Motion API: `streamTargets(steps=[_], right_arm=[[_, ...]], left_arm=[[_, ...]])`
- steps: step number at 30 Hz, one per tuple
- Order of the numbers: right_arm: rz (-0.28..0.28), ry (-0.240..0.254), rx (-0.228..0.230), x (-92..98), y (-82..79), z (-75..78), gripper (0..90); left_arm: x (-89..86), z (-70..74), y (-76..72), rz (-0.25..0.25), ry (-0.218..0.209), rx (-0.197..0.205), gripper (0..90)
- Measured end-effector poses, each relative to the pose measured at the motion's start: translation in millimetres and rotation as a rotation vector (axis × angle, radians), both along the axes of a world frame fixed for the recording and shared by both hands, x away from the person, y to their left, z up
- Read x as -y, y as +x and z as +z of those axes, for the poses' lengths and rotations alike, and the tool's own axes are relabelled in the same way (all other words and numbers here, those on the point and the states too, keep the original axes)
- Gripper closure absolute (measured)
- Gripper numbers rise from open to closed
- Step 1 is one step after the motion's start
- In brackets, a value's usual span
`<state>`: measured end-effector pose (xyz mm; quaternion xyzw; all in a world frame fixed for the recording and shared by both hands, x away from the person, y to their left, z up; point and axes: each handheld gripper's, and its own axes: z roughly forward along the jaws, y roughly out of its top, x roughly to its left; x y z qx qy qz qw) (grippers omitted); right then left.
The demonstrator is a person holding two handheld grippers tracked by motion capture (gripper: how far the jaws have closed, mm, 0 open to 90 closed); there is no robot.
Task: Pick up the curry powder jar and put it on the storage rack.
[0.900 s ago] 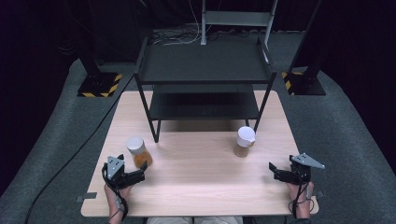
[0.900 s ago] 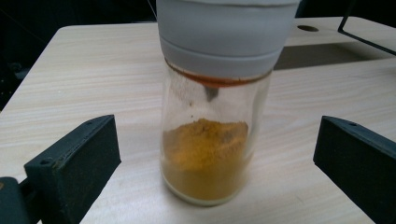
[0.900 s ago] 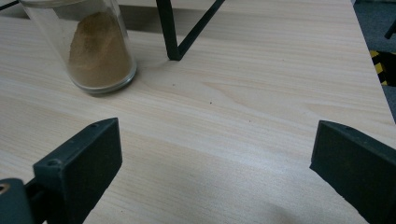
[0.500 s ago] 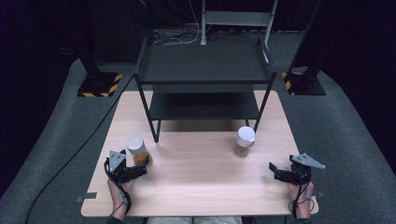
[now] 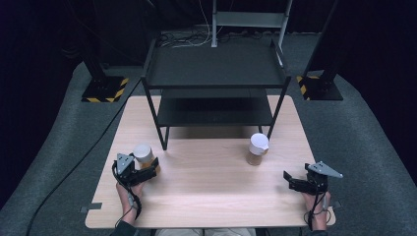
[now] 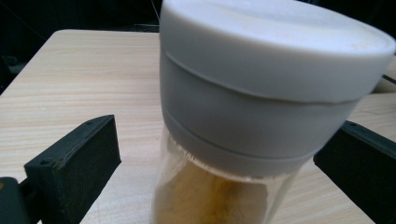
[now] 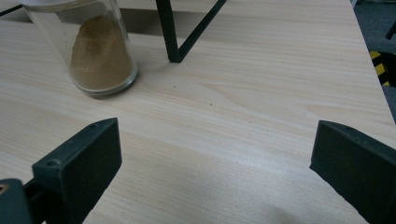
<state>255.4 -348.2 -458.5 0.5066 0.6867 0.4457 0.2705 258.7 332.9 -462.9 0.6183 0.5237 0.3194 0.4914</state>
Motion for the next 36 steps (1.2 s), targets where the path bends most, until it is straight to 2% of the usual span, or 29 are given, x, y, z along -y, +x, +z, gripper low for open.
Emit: streamTargets(steps=[3,7,10,12,17,29,36], right_arm=[[0.0,0.001,0.005,0.4,-0.7,-0.7,0.7],[0.004,0.003,0.0,1.0,0.1,-0.2,0.7],[0.002,0.004,0.003,1.0,-0.2,-0.5,0.7],[0.003,0.003,0.0,1.1,0.2,-0.2,0.8],[0.005,0.006,0.001,1.6,0.2,-0.4,0.8],[0.02,0.0,0.004,2.1,0.7,-0.5,1.2],[0.021,0.005,0.006,2.8,0.4,-0.9,1.2]], left_arm=[[1.7,0.1,1.4,0.013,0.011,0.002,0.0],[-0.4,0.5,2.2,0.005,0.018,0.002,0.7],[-2.2,-1.3,0.1,-0.009,0.011,0.011,13.7],[-2.2,-4.4,-3.3,-0.011,0.009,0.034,21.1],[-3.1,-6.1,-3.9,-0.031,0.019,0.047,32.1],[-6.5,-5.5,-3.0,-0.05,0.032,0.053,33.4],[-10.8,-1.5,-1.1,-0.064,0.036,0.043,33.5]])
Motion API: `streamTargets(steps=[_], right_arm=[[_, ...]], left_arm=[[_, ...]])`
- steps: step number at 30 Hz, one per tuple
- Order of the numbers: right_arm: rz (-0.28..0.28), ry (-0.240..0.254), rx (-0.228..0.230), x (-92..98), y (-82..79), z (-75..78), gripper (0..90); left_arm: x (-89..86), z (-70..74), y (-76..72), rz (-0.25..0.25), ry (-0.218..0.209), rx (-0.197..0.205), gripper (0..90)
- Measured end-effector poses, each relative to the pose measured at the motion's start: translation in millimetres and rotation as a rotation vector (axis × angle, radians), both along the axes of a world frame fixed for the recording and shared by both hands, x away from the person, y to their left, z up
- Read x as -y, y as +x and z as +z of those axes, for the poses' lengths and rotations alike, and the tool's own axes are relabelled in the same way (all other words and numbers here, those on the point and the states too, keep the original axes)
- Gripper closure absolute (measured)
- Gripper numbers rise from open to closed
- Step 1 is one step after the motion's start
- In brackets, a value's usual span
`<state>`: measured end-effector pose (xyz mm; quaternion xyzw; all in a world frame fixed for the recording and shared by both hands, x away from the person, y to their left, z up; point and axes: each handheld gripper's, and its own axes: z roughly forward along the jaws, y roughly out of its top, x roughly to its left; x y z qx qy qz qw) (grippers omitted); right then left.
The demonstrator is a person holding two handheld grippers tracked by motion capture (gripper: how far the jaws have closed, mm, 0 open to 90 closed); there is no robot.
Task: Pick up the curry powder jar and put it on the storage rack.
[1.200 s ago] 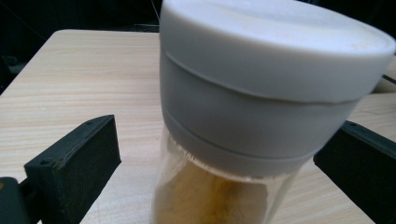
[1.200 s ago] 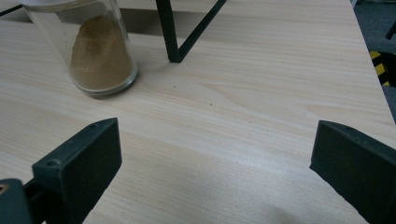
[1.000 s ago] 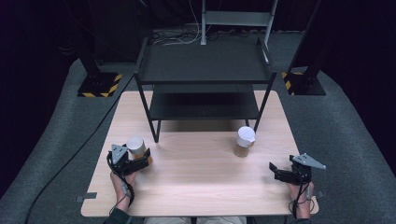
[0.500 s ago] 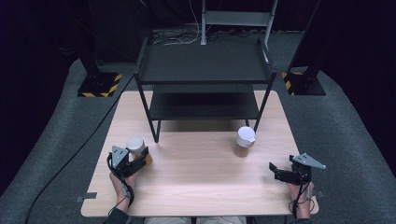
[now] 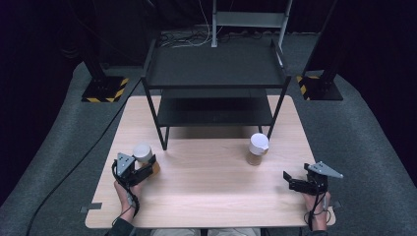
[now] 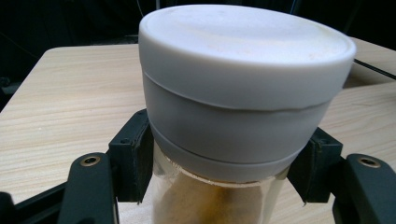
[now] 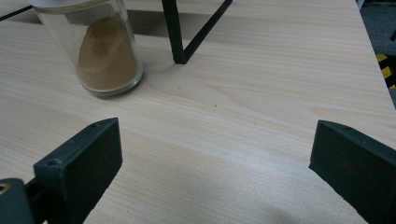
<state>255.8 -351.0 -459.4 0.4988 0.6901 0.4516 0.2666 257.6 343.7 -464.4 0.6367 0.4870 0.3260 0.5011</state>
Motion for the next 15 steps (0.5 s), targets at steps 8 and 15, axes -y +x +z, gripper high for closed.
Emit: streamTargets(steps=[8,15], right_arm=[[0.005,0.001,0.006,0.5,-0.5,-0.7,1.0],[0.022,-0.002,0.009,1.8,0.2,-0.9,0.6]], left_arm=[[-0.7,8.6,-1.4,-0.02,0.014,0.012,33.6],[-1.6,19.1,-1.7,-0.048,0.023,0.018,33.7]])
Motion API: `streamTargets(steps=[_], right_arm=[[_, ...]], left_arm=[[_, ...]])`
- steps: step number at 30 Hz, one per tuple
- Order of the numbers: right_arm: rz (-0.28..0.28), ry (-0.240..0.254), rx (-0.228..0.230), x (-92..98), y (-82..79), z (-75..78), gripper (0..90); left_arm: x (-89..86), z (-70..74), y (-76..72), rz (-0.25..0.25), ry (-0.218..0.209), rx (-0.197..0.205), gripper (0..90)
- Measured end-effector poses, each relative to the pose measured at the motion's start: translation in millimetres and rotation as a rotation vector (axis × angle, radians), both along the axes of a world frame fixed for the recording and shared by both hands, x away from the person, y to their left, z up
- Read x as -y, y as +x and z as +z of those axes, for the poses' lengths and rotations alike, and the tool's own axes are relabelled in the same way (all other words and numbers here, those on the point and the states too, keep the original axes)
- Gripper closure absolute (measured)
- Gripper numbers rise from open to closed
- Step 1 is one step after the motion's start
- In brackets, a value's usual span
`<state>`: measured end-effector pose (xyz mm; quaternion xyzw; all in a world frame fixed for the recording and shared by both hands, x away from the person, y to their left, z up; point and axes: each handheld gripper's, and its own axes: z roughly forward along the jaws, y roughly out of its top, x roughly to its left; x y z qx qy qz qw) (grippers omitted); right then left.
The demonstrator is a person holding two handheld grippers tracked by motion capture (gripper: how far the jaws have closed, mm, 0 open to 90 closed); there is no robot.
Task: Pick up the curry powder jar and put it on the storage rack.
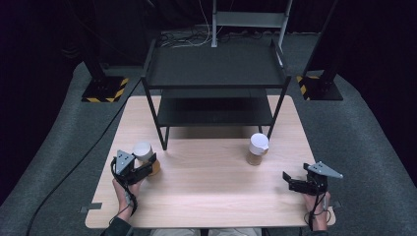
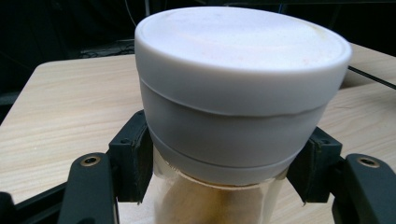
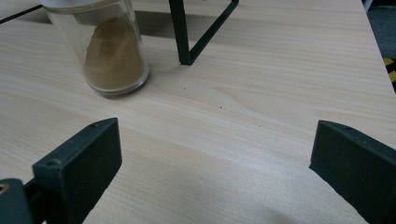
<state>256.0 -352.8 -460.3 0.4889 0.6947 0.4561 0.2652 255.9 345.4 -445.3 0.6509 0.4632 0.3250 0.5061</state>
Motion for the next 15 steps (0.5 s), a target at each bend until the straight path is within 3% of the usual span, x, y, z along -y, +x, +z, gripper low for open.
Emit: streamTargets(steps=[5,15], right_arm=[[-0.001,-0.001,0.003,-0.3,-0.7,-0.3,0.5],[0.007,-0.001,0.003,0.3,0.3,-0.3,0.4]], left_arm=[[-2.3,4.5,0.7,-0.013,-0.023,0.006,33.8],[0.9,17.3,3.3,-0.059,0.009,0.011,33.9]])
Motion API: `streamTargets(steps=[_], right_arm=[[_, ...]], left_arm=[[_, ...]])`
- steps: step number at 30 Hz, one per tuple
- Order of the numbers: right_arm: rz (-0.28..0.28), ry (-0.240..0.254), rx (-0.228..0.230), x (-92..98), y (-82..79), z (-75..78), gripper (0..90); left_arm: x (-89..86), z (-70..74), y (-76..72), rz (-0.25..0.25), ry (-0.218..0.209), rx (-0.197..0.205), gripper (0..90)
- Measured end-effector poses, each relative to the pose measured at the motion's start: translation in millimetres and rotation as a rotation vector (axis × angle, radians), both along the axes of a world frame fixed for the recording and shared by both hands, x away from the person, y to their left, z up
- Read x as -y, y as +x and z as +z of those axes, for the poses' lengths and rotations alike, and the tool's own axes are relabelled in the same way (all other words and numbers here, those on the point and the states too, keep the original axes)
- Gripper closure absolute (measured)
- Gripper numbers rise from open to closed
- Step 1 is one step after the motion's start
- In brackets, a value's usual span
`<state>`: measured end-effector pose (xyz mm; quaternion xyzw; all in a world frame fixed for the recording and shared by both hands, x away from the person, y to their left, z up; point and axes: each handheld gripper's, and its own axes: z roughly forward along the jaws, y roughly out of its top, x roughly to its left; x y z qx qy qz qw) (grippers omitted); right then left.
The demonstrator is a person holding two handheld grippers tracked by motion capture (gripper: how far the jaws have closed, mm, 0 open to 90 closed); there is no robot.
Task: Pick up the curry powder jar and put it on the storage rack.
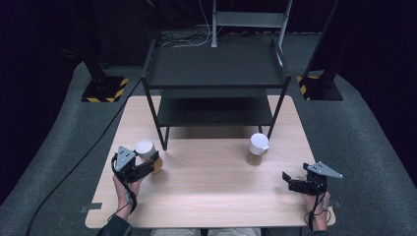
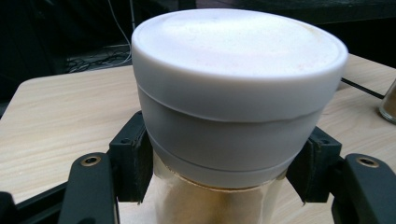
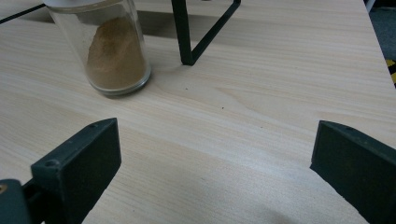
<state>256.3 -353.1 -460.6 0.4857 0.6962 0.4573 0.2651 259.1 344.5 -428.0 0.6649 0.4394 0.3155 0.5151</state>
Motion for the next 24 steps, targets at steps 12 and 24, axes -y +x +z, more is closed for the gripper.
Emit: streamTargets(steps=[12,24], right_arm=[[-0.003,0.003,0.005,0.1,-1.1,-0.7,0.4],[-0.003,0.007,0.003,0.7,-0.5,-0.7,0.4]], left_arm=[[4.9,11.9,6.1,-0.044,-0.001,0.018,34.0],[10.6,29.5,13.0,-0.1,0.004,0.034,34.1]])
